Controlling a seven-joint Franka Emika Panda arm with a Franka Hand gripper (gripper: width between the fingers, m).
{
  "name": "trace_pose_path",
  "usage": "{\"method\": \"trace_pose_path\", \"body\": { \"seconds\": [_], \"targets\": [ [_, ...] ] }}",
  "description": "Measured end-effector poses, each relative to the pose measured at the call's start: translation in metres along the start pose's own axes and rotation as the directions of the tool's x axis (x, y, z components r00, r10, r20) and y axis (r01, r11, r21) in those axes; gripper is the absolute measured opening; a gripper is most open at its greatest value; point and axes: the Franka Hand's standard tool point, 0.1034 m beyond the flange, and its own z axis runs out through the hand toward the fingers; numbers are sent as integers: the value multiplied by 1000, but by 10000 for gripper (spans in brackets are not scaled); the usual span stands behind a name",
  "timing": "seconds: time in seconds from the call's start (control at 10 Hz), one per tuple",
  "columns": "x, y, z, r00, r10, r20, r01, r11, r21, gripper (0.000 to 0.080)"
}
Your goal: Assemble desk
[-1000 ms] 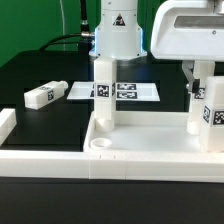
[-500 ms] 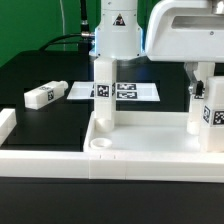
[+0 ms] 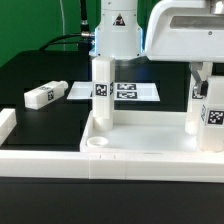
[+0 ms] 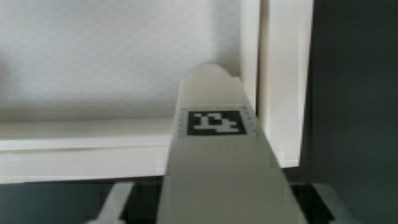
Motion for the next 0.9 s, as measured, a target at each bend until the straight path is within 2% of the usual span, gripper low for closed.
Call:
{"method": "trace_pose_path", "body": {
  "seconds": [0.3,0.5,0.9],
  "targets": [
    [0,2,1,967,254,-1,-254,967,1,290],
    [1,2,1,899,438,-3,-438,899,14,290],
    [0,1,1,685,729,6,-729,685,16,290]
  ]
}}
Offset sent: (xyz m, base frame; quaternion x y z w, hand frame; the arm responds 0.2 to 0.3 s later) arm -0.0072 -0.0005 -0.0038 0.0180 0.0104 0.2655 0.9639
